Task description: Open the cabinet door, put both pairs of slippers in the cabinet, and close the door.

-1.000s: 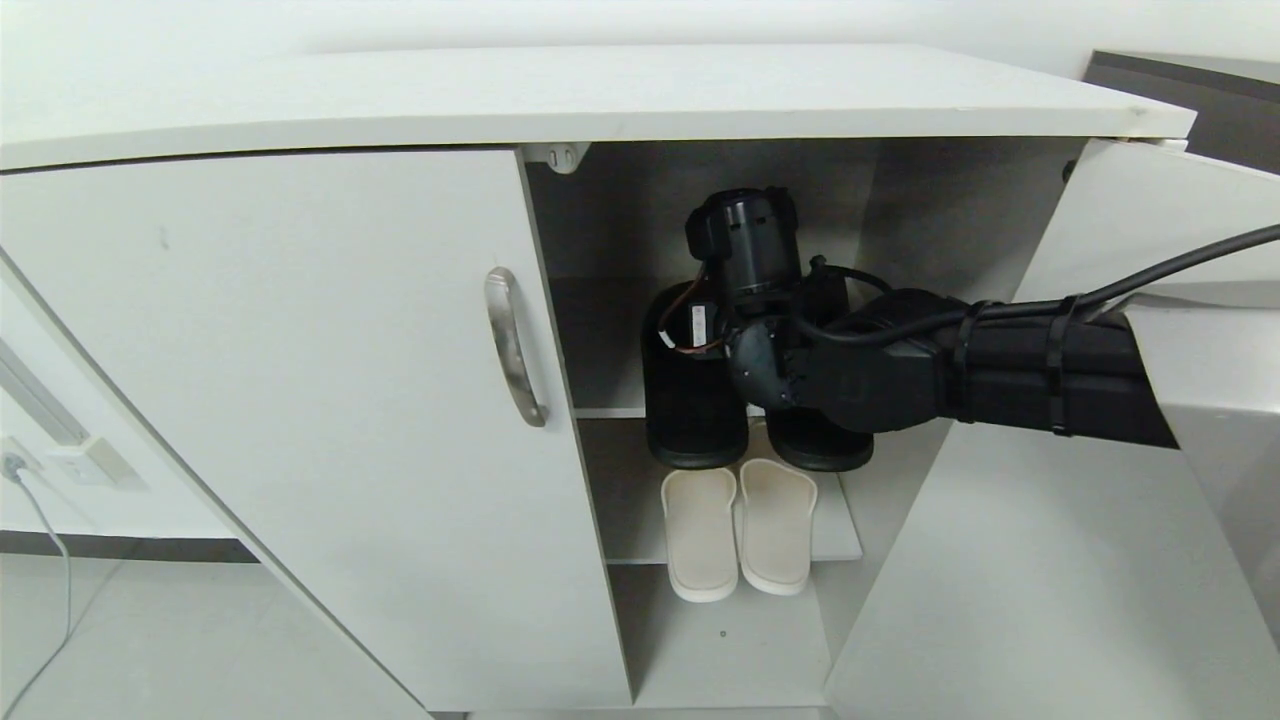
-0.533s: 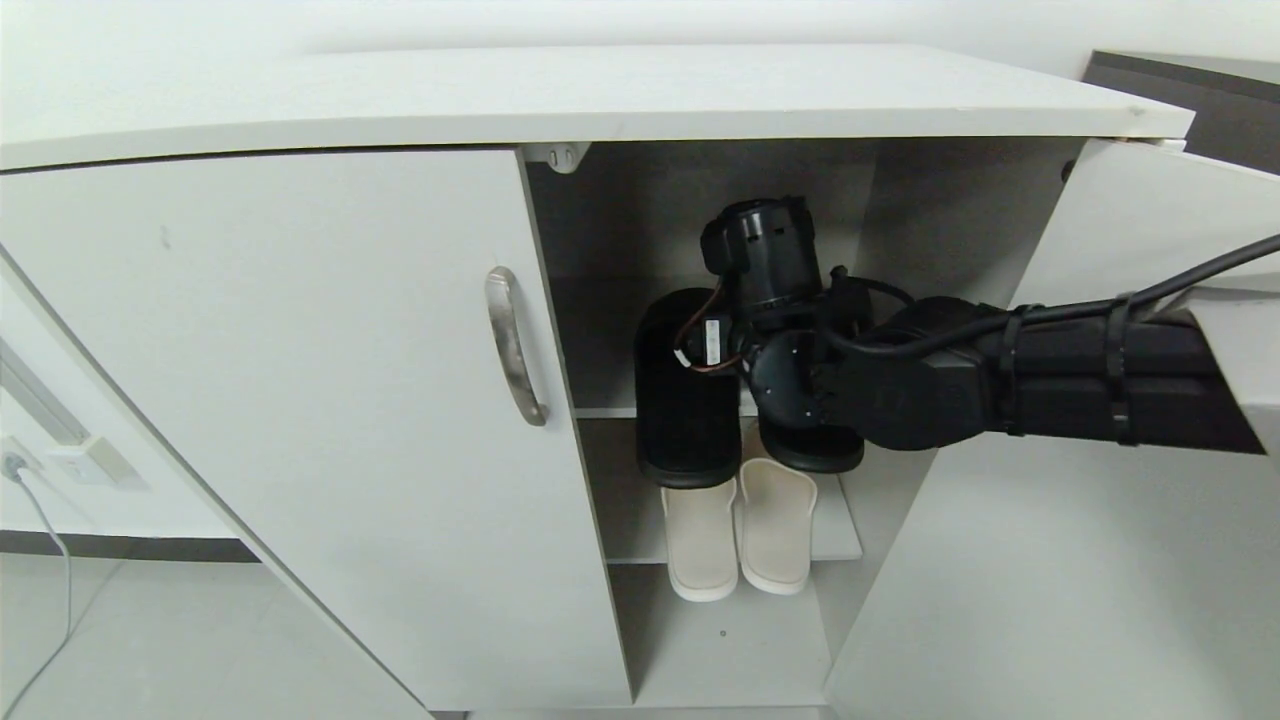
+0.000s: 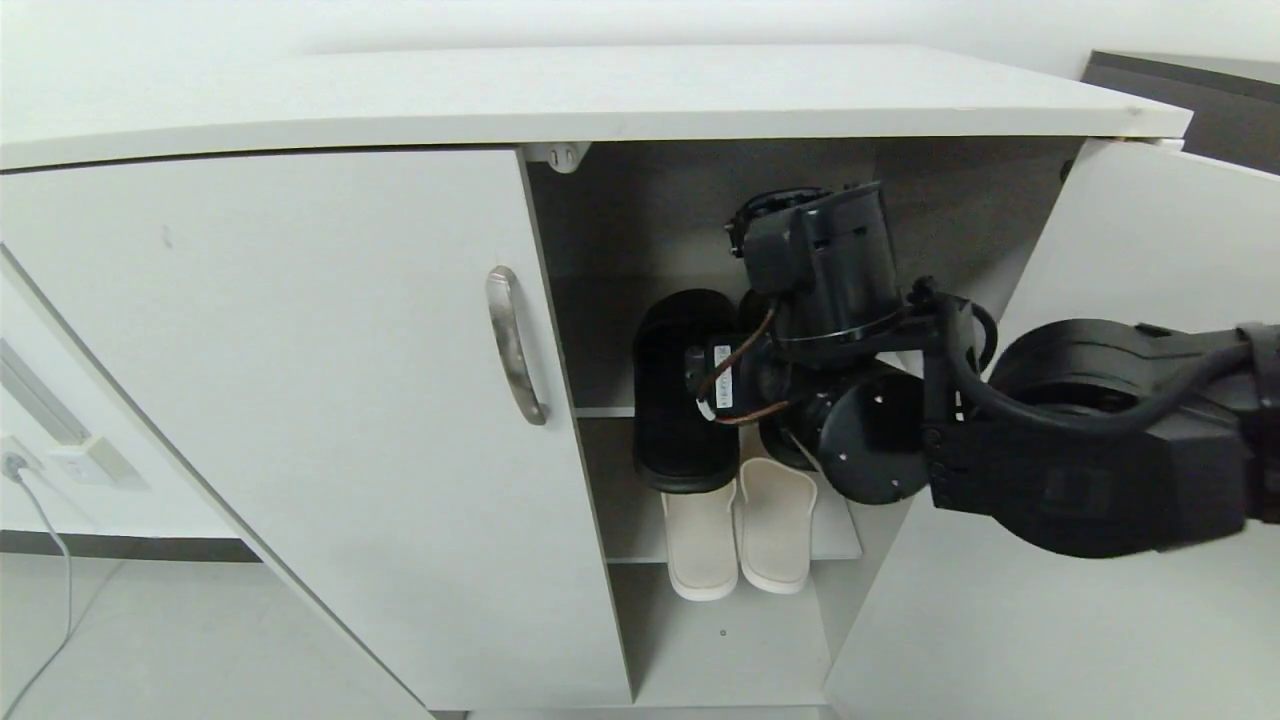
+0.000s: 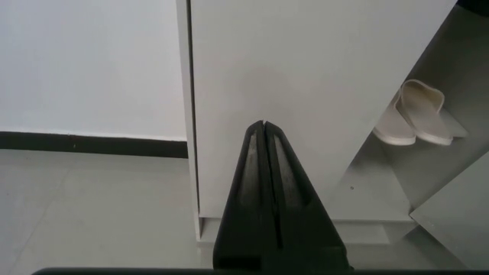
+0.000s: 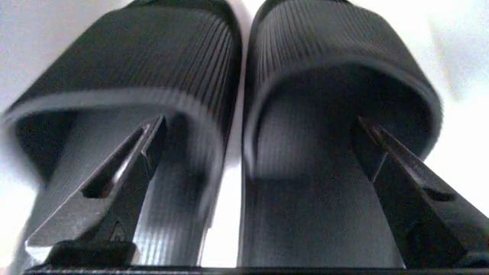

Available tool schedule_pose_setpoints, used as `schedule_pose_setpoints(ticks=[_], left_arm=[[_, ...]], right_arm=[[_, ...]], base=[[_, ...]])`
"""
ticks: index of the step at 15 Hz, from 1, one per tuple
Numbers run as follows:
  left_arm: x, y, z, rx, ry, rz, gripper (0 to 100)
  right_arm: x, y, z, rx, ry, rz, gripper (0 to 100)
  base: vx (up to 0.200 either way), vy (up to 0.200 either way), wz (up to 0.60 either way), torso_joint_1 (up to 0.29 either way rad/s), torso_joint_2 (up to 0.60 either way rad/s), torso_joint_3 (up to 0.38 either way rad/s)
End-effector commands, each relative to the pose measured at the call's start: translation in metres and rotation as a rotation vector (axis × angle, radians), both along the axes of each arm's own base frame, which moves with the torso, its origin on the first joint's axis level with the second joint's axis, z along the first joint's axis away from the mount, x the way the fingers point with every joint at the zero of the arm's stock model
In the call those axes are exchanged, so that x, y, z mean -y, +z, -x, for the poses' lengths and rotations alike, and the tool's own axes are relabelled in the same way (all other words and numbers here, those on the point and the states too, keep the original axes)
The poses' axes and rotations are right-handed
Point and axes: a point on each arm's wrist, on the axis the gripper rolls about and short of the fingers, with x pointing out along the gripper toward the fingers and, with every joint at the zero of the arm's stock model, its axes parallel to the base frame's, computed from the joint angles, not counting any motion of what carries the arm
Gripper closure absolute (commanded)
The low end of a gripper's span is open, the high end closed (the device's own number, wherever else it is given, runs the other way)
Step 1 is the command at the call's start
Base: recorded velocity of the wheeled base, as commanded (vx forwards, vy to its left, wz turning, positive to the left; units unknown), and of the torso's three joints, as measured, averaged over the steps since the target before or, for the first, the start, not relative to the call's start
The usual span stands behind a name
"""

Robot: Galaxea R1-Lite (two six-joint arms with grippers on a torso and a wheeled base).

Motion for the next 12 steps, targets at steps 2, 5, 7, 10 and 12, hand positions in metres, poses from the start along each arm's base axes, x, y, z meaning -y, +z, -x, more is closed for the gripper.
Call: schedule_pose_setpoints(ticks=[2, 5, 7, 10, 12], left_arm=[[0.0, 0.0, 0.0, 0.0, 0.001, -0.001, 100], [0.0, 0.0, 0.0, 0.0, 0.001, -0.001, 100], [0.0, 0.0, 0.0, 0.0, 0.001, -0.001, 100], [0.0, 0.0, 0.0, -0.002, 0.001, 0.0, 100], [0.0, 0.0, 0.0, 0.0, 0.001, 0.0, 100]], right_arm=[[0.027, 0.0, 0.047, -0.007, 0.176, -0.046, 0], [0.039, -0.026, 0.058, -0.008, 0.316, -0.071, 0], [0.037, -0.029, 0.056, 0.053, 0.324, -0.058, 100], [0.032, -0.032, 0.054, 0.073, 0.324, -0.049, 100], [0.032, -0.035, 0.054, 0.066, 0.324, -0.041, 100]], base=[[0.0, 0.0, 0.0, 0.0, 0.0, 0.0], [0.0, 0.0, 0.0, 0.0, 0.0, 0.0], [0.0, 0.0, 0.0, 0.0, 0.0, 0.0], [0.0, 0.0, 0.0, 0.0, 0.0, 0.0], [0.0, 0.0, 0.0, 0.0, 0.0, 0.0]])
